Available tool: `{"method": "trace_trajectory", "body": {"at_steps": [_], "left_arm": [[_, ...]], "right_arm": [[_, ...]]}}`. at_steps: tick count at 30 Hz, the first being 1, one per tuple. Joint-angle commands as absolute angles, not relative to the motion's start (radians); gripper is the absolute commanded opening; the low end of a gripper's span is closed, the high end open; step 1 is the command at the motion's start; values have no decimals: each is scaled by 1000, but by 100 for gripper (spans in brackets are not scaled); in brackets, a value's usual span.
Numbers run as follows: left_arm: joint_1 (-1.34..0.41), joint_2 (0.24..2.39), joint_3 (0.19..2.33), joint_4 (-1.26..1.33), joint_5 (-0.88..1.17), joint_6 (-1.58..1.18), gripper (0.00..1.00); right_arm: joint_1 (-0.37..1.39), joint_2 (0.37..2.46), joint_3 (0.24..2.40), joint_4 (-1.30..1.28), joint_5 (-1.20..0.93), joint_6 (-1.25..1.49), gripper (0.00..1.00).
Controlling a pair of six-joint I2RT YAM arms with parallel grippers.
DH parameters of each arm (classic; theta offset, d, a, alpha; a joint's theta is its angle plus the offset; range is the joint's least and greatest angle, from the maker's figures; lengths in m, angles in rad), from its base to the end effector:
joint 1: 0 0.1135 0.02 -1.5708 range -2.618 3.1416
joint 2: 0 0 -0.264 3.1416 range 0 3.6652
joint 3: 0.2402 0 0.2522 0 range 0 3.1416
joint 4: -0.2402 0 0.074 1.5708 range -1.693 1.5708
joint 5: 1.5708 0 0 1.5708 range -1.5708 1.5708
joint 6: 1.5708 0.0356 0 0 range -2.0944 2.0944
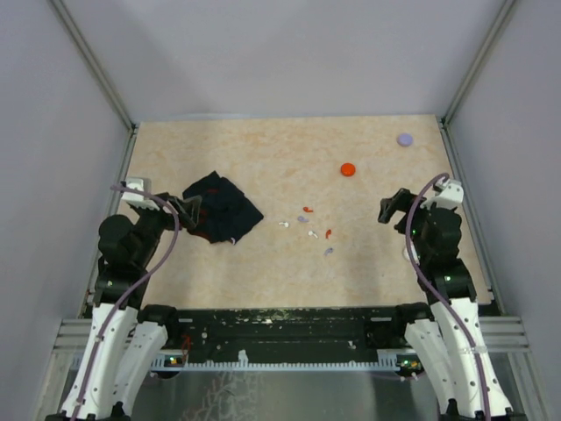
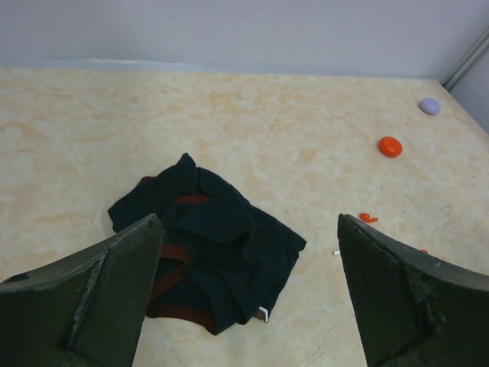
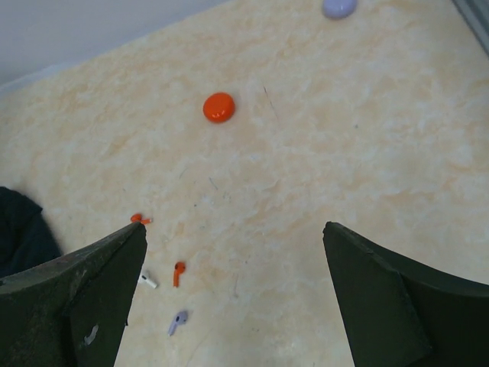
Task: Insert the wireless bluetooth earbuds into the charging case
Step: Pick up the charging case at the center of the board.
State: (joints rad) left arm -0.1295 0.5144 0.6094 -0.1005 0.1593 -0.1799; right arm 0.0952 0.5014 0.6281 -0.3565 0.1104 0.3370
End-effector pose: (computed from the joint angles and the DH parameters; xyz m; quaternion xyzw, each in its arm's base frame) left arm 0.1356 -0.0234 0.3258 0.0383 0.7080 -0.1641 0.6858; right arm 0.1302 0.0085 0.3059 0.1284 0.7725 0.0908 0.6153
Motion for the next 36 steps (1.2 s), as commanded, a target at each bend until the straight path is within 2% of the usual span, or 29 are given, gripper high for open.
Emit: {"method": "trace_trajectory", "body": {"at_steps": [1, 5, 15, 29, 32, 36], "left_arm": [[-143, 512, 624, -144, 152, -199, 100], [-176, 503, 616, -143, 136, -174, 100], [-274, 479, 588, -142, 93, -115, 100], [-324, 474, 585, -142, 104, -76, 100], [-332, 476, 583, -140, 103, -72, 100], [-336, 481, 583, -138, 107, -69, 100]], "right_arm": [[87, 548, 669, -424, 130, 506, 98], [86, 594, 655, -422, 119, 537, 98], [17, 779, 675, -644, 322, 730, 98], [-148, 1080, 680, -643, 358, 761, 98], [-149, 1141, 695, -622, 328, 750, 94], [-149, 1207, 701, -613, 321, 749, 79]]}}
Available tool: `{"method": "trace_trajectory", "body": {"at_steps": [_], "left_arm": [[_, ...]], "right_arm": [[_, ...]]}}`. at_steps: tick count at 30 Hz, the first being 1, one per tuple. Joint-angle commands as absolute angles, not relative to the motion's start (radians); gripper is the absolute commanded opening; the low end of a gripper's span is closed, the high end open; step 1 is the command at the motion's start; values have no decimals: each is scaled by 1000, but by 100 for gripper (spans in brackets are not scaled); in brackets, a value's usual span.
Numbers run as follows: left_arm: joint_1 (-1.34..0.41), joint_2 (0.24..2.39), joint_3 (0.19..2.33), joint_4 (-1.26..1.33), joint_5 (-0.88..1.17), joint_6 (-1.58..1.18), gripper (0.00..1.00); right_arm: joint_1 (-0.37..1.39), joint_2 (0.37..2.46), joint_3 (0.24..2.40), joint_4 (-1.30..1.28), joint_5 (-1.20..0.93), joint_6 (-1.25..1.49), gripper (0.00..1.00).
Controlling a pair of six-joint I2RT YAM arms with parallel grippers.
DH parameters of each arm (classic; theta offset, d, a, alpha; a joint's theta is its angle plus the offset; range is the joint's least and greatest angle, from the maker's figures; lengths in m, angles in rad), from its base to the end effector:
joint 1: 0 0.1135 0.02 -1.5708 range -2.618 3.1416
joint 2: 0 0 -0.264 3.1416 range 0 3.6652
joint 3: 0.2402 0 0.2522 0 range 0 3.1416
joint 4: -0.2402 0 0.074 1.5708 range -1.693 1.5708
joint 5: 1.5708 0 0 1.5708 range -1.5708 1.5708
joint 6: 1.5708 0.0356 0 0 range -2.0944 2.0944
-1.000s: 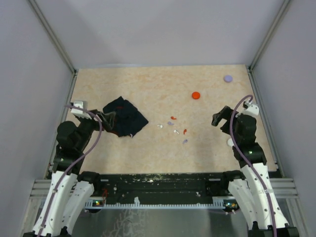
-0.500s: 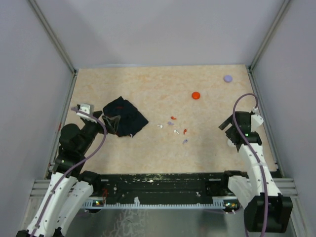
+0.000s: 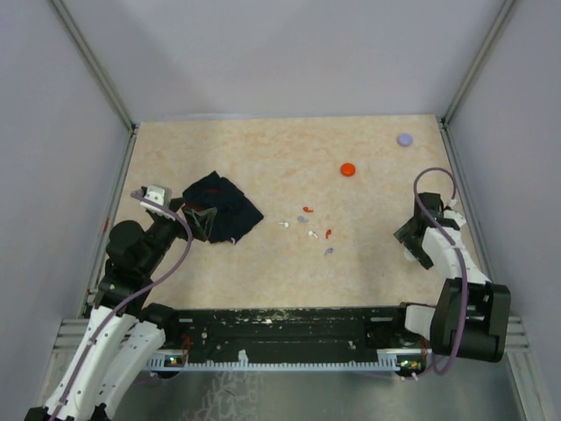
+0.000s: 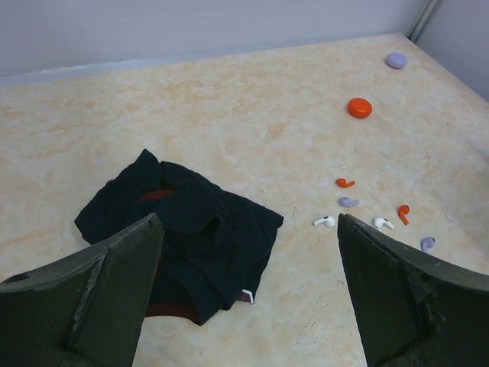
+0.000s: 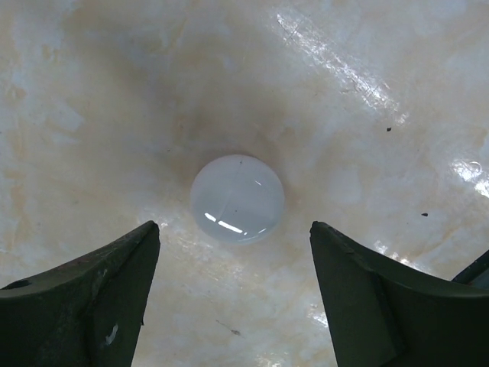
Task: Insert the wireless bluetooth earbuds into the charging case
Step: Pick up the charging case at the center of the board.
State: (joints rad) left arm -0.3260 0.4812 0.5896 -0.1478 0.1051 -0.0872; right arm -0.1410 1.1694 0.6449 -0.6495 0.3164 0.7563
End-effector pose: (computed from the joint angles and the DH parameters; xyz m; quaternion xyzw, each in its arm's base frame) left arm 0.1242 -0.0459 0.3175 0.1219 0.7104 -0.1790 0.6696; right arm 0.1971 -0.0392 0.1863 0.4479 0.8589 -0.0883 0.2323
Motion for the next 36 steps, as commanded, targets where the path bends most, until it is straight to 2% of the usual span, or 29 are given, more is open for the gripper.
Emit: {"method": "trace_trajectory", "body": {"at_steps": [1, 11, 20, 29, 36], "left_arm": [[-336, 482, 583, -140, 107, -69, 100], [-336, 496, 584, -139, 112, -65, 100], [-336, 505, 586, -140, 116, -63, 100], [-336, 499, 584, -140, 121, -63, 100], [-336, 493, 584, -140, 150, -57, 100]], "right_arm": [[-148, 1219, 701, -608, 325, 742, 78], [-138, 1297, 712, -529, 186, 643, 77], [-15, 1329, 800, -533, 123, 618, 81], [-11, 1330, 853, -602, 287, 504, 81], [-10, 1476, 928, -627, 273, 414, 78]]}}
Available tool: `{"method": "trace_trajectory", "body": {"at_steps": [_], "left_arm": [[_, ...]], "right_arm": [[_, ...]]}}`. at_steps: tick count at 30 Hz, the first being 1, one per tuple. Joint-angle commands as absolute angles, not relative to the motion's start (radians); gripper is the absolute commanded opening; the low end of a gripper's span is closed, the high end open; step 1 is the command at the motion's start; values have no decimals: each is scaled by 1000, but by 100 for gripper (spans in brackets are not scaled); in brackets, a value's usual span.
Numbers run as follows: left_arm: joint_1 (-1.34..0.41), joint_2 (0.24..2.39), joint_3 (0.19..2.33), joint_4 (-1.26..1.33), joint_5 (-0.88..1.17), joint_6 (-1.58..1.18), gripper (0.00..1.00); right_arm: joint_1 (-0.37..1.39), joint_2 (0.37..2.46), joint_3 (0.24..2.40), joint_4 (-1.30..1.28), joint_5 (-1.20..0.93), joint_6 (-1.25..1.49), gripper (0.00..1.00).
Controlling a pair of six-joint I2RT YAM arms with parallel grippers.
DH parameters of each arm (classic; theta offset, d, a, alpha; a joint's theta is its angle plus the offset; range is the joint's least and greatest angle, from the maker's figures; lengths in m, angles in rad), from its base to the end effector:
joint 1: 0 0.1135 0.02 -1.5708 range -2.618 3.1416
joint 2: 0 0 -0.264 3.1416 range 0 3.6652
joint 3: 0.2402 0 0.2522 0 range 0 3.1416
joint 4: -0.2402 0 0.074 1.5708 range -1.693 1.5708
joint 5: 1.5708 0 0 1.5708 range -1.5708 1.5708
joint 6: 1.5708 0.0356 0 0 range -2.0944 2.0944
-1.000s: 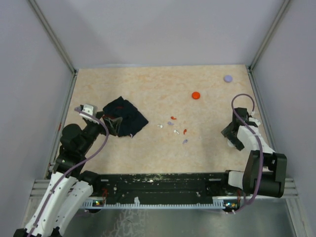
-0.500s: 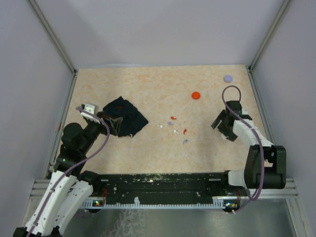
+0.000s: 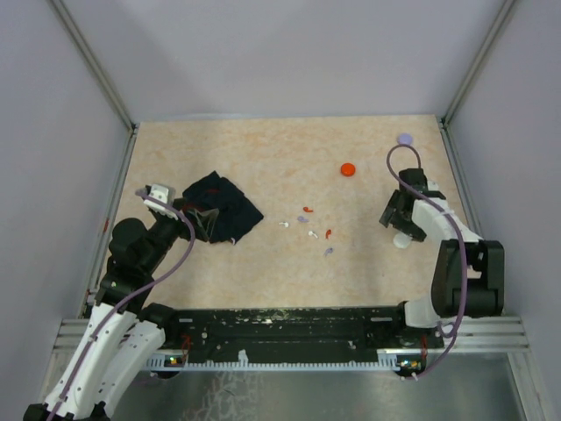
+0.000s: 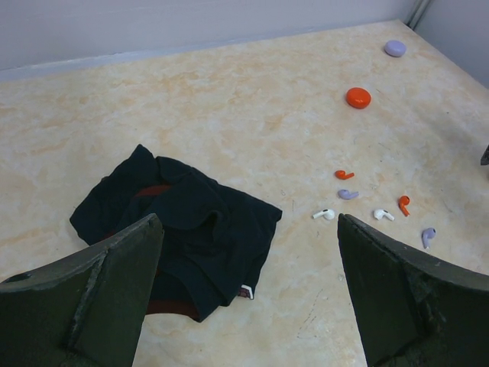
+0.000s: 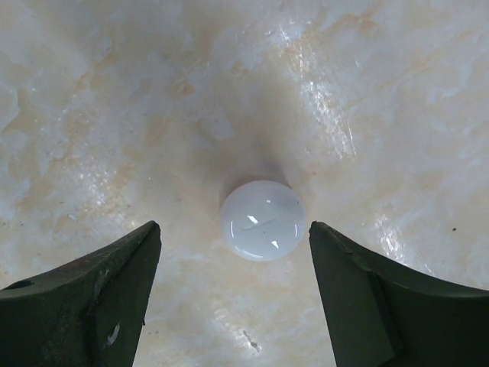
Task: Insert the wireless bluetooth earbuds into the charging case
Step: Pick up the charging case at the center of the board.
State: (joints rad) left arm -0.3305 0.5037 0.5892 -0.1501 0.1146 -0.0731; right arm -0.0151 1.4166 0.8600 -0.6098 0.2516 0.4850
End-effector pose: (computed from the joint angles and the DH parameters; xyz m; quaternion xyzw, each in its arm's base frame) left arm 0.1281 -0.0483 0.3146 0.1323 0.7173 -0.1778 0.6606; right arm 0.2617 -0.0128 0.1962 0.2649 0.9354 -0.0732 0.2224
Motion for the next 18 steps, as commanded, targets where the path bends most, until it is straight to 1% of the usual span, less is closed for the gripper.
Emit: {"method": "trace_trajectory", "body": {"at_steps": [1, 4, 15, 18], "left_arm": [[-336, 493, 584, -140, 157, -56, 100], [-336, 494, 584, -140, 165, -52, 100], [-336, 502, 583, -139, 176, -50, 100], [-336, 504, 583, -137, 176, -49, 100]], "right_arm": [[-10, 1497, 940, -634, 271, 401, 76], [-10, 1547, 957, -642, 262, 364, 72], [-11, 1598, 931, -628, 180, 310, 71], [-11, 1590, 924, -624, 181, 308, 66]]}}
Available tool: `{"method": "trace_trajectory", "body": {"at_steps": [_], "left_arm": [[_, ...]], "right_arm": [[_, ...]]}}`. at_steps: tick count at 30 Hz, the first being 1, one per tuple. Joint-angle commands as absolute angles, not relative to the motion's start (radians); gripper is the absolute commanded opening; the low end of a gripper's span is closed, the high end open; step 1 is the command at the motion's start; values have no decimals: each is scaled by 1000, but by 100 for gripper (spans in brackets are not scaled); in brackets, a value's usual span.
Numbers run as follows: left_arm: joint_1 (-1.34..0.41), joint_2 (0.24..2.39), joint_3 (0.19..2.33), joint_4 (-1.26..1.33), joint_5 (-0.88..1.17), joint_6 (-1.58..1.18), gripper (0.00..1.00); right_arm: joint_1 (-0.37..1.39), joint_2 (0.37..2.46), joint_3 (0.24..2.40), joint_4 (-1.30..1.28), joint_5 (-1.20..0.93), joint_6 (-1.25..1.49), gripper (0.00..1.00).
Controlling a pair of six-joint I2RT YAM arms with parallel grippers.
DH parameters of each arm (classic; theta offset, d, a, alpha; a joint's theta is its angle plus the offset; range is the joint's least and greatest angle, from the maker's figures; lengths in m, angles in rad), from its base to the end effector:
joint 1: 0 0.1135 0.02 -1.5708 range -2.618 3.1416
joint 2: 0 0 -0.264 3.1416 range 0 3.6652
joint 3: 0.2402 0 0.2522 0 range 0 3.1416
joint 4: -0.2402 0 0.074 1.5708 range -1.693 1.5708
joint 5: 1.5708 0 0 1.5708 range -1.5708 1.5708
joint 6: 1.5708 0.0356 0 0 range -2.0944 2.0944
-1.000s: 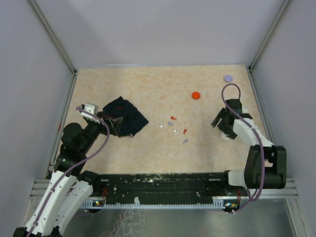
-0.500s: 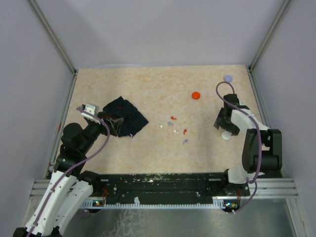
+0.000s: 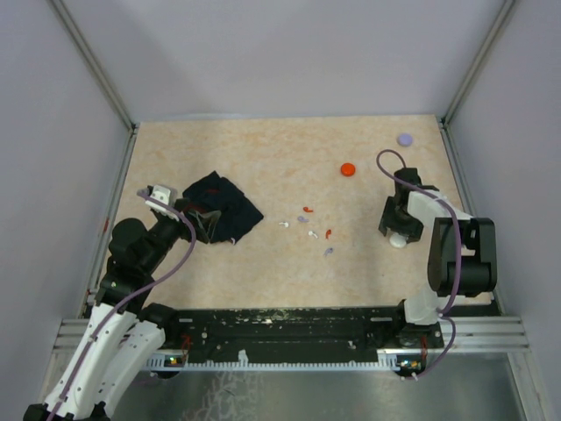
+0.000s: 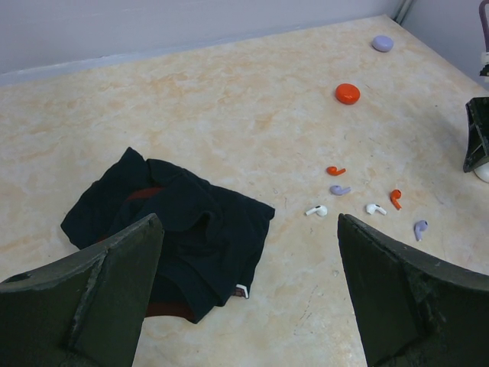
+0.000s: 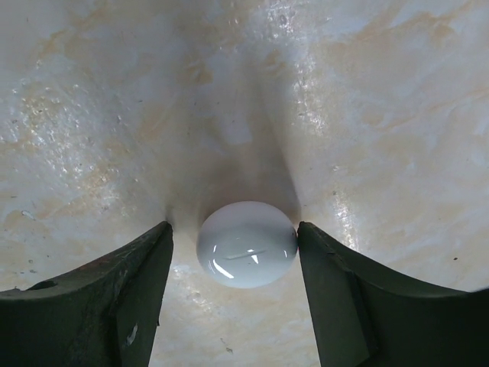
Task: Insert the wireless bluetooth earbuds into the charging case
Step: Pick up the charging case at the center of the board.
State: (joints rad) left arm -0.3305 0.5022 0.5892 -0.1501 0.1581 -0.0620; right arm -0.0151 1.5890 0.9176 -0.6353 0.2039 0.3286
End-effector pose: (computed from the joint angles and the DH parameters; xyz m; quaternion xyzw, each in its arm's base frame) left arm 0.1272 -0.0496 0.3147 0.1508 0.7130 -0.1895 0.6580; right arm 0.2822 -0.0115 0.1670 0.1818 0.9693 -0.0792 0.1451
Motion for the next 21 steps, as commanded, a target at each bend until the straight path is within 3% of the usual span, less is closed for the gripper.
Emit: {"method": "trace_trajectory", "body": {"at_steps": [1, 12, 21], "left_arm": [[-336, 505, 582, -136, 176, -49, 100], [-334, 506, 585, -132, 226, -56, 100], [-334, 587, 612, -123, 348, -138, 100]], "right_arm": [[-11, 1589, 923, -625, 181, 307, 64], [2, 1583, 901, -597, 98, 323, 50], [131, 1495, 891, -519, 52, 387, 46]]}}
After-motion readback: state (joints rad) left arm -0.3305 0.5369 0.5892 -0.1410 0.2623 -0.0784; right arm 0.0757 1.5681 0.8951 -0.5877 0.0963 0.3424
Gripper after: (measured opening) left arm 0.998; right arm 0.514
